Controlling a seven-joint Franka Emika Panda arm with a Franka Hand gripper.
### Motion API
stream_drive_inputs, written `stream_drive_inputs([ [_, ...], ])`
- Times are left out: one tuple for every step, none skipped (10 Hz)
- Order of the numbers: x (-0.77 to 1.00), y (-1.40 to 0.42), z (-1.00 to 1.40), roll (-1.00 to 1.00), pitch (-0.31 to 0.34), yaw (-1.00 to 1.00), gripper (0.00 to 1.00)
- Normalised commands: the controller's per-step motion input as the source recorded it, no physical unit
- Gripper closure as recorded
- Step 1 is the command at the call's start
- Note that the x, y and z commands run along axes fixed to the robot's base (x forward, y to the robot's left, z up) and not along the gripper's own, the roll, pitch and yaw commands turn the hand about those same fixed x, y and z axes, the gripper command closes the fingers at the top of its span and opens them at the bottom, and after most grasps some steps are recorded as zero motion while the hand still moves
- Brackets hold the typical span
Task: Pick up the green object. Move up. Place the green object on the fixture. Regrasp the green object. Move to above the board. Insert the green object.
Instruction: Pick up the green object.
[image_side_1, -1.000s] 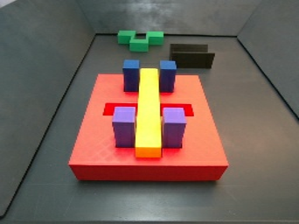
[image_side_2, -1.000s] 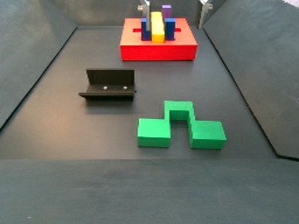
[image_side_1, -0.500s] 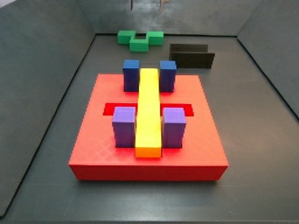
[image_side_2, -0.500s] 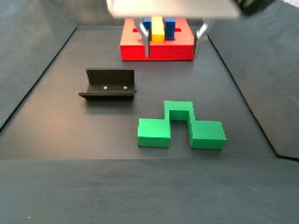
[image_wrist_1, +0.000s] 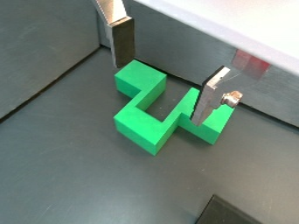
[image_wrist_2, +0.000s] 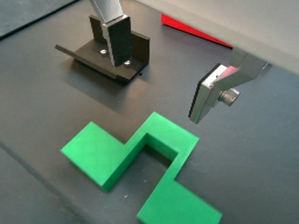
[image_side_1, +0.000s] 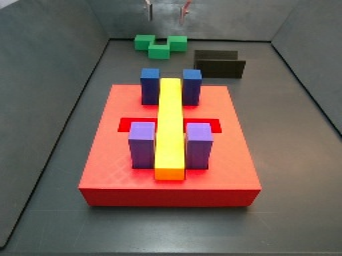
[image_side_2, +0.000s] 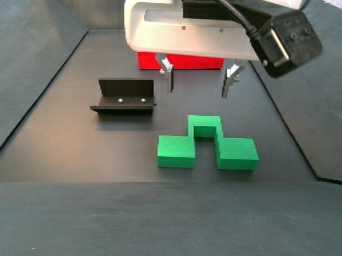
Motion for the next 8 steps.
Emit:
stream_drive_inputs([
  [0.12,0.35,-0.01,-0.5,-0.104,-0.07,0.0],
  [0.13,0.21,-0.4,-0.37,-0.107,0.0,0.0],
  [0.19,0.08,-0.65,-0.22,-0.081,0.0,0.0],
  [0.22,0.01,-0.75,-0.14,-0.071,0.18,0.0],
  [0.22,0.0,-0.64,-0.15,-0.06,0.32,0.0],
  [0.0,-0.02,-0.48,-0.1,-0.063,0.21,0.0],
  [-0.09,-0.01,-0.23,-0.04,-0.026,0.0,0.0],
  [-0.23,0.0,0.0,-0.11,-0.093,-0.15,0.0],
])
